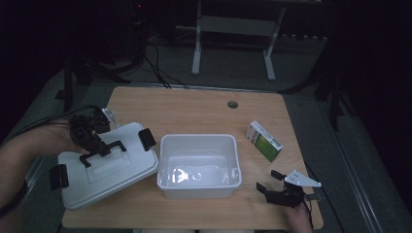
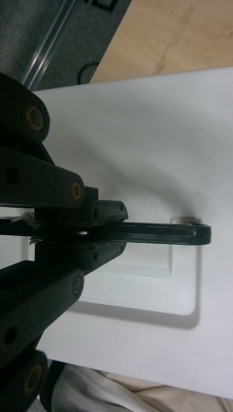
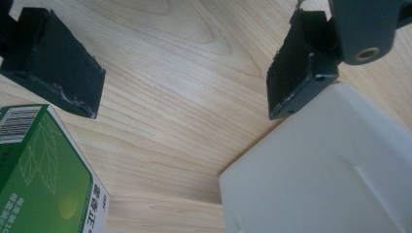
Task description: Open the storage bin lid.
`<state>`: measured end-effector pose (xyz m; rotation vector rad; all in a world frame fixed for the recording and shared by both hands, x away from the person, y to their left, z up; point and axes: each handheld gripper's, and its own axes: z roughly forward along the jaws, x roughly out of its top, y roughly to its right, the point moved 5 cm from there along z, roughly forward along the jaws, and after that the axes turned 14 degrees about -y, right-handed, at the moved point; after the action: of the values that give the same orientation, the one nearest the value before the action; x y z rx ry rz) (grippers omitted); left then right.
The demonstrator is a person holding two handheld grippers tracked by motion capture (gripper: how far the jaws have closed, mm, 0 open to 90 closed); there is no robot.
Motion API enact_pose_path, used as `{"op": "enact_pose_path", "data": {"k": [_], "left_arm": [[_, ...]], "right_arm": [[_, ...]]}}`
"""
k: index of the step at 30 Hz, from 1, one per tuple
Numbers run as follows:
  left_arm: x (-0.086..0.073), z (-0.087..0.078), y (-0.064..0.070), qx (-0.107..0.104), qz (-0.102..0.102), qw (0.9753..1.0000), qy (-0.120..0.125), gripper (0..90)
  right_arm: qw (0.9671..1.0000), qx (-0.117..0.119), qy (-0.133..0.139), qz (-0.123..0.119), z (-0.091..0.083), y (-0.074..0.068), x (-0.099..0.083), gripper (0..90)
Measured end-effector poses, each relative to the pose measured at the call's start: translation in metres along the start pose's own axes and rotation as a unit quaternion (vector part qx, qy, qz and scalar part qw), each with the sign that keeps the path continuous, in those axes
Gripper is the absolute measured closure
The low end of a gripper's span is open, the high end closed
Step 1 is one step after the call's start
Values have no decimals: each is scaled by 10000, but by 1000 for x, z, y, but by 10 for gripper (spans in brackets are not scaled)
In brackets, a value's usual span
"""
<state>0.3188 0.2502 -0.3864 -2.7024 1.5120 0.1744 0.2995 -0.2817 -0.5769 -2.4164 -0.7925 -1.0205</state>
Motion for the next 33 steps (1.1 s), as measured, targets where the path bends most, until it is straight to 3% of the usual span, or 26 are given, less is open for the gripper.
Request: {"op": "enact_pose_path", "data": {"k": [12, 18, 25, 33], "left_arm": [[-14, 41, -10, -130, -184, 9997, -68, 838], [-5, 63, -12, -312, -142, 9993, 155, 838], [4, 90, -16, -335, -137, 9993, -40, 837], [17, 109, -18, -425, -61, 9991, -58, 837]], "right_arm": [[10000, -34, -35, 3, 1, 0, 0, 136], [10000, -27, -38, 11, 1, 0, 0, 136], [10000, -22, -43, 3, 1, -1, 0, 136], [10000, -31, -46, -4, 1, -1, 0, 136]]}}
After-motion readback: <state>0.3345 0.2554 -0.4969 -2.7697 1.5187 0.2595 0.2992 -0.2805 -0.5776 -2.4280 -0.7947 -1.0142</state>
